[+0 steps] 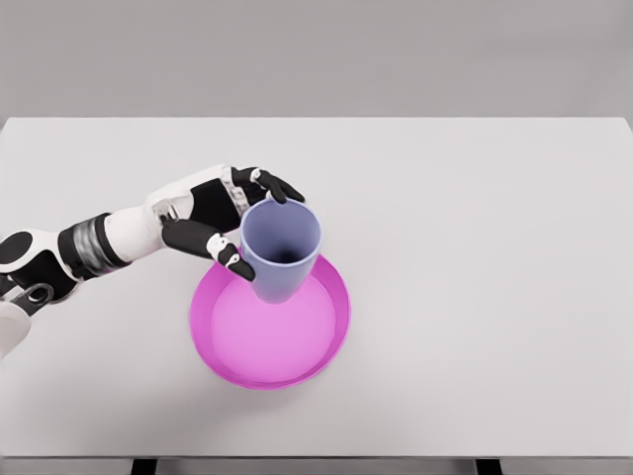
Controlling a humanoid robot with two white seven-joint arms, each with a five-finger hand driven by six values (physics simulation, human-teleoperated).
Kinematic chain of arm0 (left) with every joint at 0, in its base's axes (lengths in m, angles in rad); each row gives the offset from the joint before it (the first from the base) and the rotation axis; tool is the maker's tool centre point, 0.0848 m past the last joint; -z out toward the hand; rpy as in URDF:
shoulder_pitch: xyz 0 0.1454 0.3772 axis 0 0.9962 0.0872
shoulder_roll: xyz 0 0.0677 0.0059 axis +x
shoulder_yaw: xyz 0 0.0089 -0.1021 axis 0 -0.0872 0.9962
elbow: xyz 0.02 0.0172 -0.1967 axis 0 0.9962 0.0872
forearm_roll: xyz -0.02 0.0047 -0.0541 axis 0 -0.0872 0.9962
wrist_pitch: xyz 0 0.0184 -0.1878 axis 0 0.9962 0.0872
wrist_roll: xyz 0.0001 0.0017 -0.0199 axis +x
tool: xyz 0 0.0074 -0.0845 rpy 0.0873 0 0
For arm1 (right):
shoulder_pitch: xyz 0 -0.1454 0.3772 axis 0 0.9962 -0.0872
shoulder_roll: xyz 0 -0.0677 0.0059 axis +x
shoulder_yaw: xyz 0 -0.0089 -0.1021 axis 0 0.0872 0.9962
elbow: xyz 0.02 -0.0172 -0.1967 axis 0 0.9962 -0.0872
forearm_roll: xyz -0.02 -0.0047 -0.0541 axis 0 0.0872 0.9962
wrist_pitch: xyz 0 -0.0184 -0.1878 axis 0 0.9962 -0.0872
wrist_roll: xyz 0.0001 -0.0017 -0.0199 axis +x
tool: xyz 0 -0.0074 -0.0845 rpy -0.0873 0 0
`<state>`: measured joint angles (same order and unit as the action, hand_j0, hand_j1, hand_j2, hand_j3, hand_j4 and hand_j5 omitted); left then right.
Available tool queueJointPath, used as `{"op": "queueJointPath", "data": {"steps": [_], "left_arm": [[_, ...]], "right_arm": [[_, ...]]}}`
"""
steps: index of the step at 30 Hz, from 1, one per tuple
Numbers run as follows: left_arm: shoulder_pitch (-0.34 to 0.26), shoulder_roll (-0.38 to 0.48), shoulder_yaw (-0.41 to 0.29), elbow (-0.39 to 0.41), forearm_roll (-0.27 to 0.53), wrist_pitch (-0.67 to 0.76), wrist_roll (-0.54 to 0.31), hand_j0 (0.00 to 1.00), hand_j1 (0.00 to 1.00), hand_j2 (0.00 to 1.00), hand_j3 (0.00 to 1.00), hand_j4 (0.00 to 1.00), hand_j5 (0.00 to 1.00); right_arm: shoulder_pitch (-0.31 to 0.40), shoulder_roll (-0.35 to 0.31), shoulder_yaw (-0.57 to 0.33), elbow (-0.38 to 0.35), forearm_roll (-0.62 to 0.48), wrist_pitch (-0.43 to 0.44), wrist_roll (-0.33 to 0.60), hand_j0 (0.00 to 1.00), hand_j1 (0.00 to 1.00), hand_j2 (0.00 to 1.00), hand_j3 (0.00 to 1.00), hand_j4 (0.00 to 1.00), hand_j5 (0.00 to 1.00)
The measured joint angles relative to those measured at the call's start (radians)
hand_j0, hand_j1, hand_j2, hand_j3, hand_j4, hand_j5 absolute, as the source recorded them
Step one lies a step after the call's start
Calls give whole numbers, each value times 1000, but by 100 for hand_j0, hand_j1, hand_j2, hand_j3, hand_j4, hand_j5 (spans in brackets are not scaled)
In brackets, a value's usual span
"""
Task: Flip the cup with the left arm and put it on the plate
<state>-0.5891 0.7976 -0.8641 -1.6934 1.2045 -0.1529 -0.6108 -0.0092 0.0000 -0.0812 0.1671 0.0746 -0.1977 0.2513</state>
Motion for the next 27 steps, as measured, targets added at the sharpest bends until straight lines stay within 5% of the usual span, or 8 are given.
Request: {"op": "queueJointPath", "data": {"steps": [27], "left_arm": [[43,-34,0,93,-56,7,0,54,54,54,54,54,54]], "right_arm": [[0,0,0,0,0,0,0,100,100,100,100,100,100]]}}
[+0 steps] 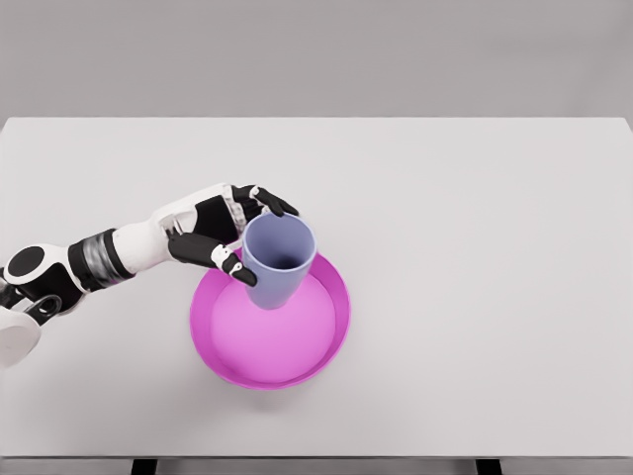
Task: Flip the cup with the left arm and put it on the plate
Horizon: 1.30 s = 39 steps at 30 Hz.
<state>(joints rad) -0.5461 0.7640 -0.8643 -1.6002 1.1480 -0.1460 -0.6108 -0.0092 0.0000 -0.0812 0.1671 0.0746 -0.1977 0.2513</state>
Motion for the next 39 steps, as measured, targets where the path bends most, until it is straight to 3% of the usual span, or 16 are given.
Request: {"op": "queueJointPath", "data": {"steps": [39], "left_arm": [[26,-56,3,52,-57,-3,0,55,55,55,55,55,55]], "right_arm": [[0,0,0,0,0,0,0,100,100,100,100,100,100]]}}
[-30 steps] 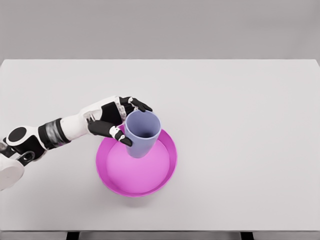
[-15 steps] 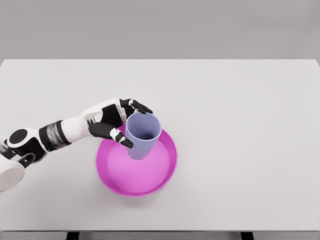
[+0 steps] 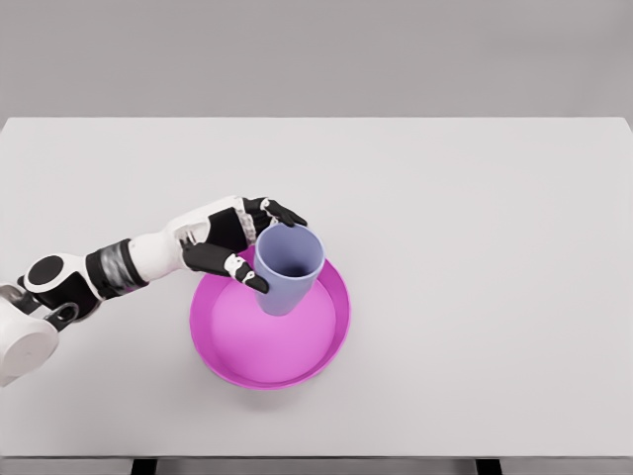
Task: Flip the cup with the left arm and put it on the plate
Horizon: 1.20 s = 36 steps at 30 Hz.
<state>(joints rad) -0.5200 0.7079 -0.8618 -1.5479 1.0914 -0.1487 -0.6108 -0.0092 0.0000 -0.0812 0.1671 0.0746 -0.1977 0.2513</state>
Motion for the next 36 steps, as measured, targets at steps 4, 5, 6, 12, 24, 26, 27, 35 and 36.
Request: {"op": "queueJointPath", "data": {"steps": [4,5,6,12,24,26,27,35,36], "left_arm": [[2,-2,-2,16,-2,0,0,55,55,55,55,55,55],[2,-2,-2,21,-3,0,0,55,55,55,55,55,55],[2,-2,-2,24,-3,0,0,55,55,55,55,55,55],[9,-10,-2,33,-15,0,0,55,55,55,55,55,55],[11,-11,4,25,-23,0,0,94,94,94,94,94,94],[11,-11,5,24,-23,0,0,95,95,95,95,95,95],[12,-10,4,24,-23,0,0,95,95,95,95,95,95],[34,2,13,24,-24,0,0,100,100,100,100,100,100],[34,4,14,24,-24,-1,0,100,100,100,100,100,100]], "right_arm": [[0,0,0,0,0,0,0,100,100,100,100,100,100],[0,0,0,0,0,0,0,100,100,100,100,100,100],[0,0,0,0,0,0,0,100,100,100,100,100,100],[0,0,0,0,0,0,0,100,100,100,100,100,100],[0,0,0,0,0,0,0,100,100,100,100,100,100],[0,0,0,0,0,0,0,100,100,100,100,100,100],[0,0,0,0,0,0,0,100,100,100,100,100,100],[0,0,0,0,0,0,0,100,100,100,100,100,100],[0,0,0,0,0,0,0,100,100,100,100,100,100]]}}
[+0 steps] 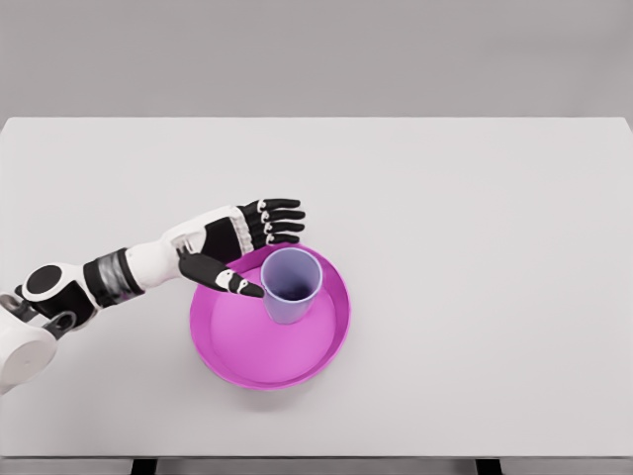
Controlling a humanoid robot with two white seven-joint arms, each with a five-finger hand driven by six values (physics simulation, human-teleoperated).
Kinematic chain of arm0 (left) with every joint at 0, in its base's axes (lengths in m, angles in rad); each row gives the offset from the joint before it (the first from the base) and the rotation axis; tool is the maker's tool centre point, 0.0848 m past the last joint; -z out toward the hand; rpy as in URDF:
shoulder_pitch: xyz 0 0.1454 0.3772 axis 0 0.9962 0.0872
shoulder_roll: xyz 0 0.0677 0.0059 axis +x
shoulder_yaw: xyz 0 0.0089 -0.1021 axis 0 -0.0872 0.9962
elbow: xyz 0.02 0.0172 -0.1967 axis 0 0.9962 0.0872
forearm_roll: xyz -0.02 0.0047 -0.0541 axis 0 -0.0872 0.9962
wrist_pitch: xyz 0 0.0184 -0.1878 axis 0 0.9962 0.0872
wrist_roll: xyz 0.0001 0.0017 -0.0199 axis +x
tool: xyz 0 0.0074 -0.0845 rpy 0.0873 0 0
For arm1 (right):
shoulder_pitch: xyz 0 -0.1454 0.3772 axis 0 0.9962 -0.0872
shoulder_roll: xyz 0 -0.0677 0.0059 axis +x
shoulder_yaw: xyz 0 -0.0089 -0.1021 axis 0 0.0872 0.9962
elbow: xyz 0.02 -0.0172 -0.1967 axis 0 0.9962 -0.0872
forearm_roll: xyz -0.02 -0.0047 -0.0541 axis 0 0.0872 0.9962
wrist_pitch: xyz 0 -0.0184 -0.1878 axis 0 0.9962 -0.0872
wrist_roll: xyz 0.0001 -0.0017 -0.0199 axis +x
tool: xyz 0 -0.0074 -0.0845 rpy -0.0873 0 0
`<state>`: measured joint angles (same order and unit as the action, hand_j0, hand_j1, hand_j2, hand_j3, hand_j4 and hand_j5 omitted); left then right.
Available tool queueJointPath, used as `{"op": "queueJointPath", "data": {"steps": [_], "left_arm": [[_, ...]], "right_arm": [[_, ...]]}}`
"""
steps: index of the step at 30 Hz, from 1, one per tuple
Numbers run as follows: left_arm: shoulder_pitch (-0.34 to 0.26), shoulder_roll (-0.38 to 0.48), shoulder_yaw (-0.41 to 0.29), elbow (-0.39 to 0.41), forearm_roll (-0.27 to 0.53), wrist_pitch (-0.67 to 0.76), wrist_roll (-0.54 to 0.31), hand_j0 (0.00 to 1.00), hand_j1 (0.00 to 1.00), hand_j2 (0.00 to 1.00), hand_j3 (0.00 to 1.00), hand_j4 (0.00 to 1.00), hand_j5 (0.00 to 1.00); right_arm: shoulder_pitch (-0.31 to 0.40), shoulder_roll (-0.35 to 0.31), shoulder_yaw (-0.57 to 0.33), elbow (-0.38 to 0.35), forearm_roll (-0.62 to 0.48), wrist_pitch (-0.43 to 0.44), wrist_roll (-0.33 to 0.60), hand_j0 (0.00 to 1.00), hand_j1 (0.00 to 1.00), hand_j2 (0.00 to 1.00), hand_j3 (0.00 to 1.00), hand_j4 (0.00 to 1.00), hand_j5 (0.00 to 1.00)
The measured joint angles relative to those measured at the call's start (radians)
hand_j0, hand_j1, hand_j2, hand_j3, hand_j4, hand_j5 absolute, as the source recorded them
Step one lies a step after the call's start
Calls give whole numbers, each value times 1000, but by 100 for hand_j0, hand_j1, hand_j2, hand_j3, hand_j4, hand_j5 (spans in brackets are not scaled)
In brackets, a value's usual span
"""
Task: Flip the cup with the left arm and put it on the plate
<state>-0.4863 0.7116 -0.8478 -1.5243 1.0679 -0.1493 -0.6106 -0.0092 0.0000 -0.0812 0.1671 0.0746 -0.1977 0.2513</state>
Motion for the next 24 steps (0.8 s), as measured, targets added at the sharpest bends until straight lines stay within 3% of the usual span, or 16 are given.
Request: {"op": "queueJointPath", "data": {"steps": [10,18,24], "left_arm": [[0,137,36,-29,10,-4,0,100,100,100,100,100,100],[-32,188,118,-42,9,-7,0,100,100,100,100,100,100],[-58,249,173,-44,-108,-19,0,100,100,100,100,100,100]], "right_arm": [[0,0,0,0,0,0,0,100,100,100,100,100,100],[0,0,0,0,0,0,0,100,100,100,100,100,100],[-2,0,0,0,0,0,0,100,100,100,100,100,100]]}}
